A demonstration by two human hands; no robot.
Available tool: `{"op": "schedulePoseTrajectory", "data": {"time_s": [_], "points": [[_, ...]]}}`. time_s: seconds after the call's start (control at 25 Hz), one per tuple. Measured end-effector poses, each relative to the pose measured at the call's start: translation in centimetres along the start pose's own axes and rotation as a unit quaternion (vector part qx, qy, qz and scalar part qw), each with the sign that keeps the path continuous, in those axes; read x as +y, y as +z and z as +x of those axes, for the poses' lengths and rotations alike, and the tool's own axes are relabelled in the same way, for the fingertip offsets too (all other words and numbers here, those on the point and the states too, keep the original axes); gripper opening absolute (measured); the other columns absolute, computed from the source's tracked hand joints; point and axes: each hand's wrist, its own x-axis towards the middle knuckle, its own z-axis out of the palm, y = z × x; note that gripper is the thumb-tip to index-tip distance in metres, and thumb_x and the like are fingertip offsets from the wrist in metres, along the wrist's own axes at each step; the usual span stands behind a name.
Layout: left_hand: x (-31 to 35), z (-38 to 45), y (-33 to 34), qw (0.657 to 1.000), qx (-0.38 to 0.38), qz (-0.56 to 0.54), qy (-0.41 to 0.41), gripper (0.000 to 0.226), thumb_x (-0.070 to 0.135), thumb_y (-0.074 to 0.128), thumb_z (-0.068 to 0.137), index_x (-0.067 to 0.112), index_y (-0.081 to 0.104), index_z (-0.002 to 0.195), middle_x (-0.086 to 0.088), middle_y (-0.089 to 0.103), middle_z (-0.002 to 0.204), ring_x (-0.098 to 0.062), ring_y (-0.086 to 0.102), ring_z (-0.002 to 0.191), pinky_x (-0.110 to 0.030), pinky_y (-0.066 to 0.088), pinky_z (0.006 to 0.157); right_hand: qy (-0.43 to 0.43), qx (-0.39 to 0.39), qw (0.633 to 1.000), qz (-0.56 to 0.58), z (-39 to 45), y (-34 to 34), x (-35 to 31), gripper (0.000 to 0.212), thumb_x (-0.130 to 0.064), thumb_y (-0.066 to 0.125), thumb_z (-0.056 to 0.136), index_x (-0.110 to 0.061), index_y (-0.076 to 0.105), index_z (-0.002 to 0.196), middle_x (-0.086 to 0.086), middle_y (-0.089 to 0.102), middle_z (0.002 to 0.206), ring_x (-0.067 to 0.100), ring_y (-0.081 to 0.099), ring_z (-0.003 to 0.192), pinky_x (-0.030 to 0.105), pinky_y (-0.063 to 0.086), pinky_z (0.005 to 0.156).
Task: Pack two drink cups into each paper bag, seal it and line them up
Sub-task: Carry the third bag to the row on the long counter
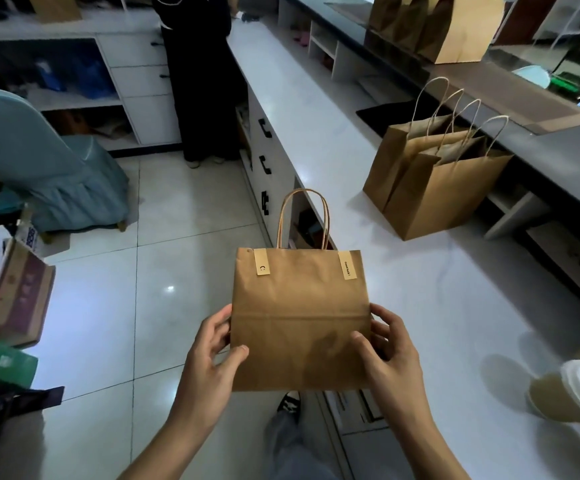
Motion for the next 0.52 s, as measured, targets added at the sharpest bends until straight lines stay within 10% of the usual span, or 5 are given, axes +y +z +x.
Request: {"op": "schedulePoseTrajectory", "data": {"time_s": [0.16,0.36,0.52], "points": [[1.9,5.3,0.8,1.000,0.012,0.005,-0.013,0.057,0.005,0.064,0.094,0.042,0.052,0.135,0.022,0.063,0.127,0.012,0.056,0.116,-0.036,0.045,0.108,0.005,-0.020,1.000,0.013,6.7,1.8,-0.6,0.044,-0.021,0.073,0.092,-0.045,0.058,0.127,-0.008,0.068,0.124,0.017,0.066,0.115,0.044,0.058,0.094],[4.5,13.1,2.7,0.999,0.015,0.029,-0.023,0.057,0.003,0.063,0.094,0.038,0.052,0.137,0.010,0.063,0.132,-0.008,0.058,0.125,-0.045,0.045,0.110,0.009,-0.025,0.999,0.037,15.6,3.1,-2.2,0.042,-0.018,0.072,0.093,-0.042,0.060,0.125,-0.007,0.067,0.123,0.011,0.065,0.111,0.011,0.054,0.072],[7.0,18.7,4.2,0.999,0.001,0.040,-0.030,0.056,0.003,0.063,0.094,0.039,0.051,0.135,0.007,0.061,0.135,-0.011,0.058,0.125,-0.047,0.045,0.110,0.011,-0.021,0.999,0.047,22.0,3.8,-3.7,0.039,-0.019,0.071,0.094,-0.037,0.059,0.127,-0.002,0.065,0.126,0.015,0.063,0.114,0.010,0.053,0.068]]}}
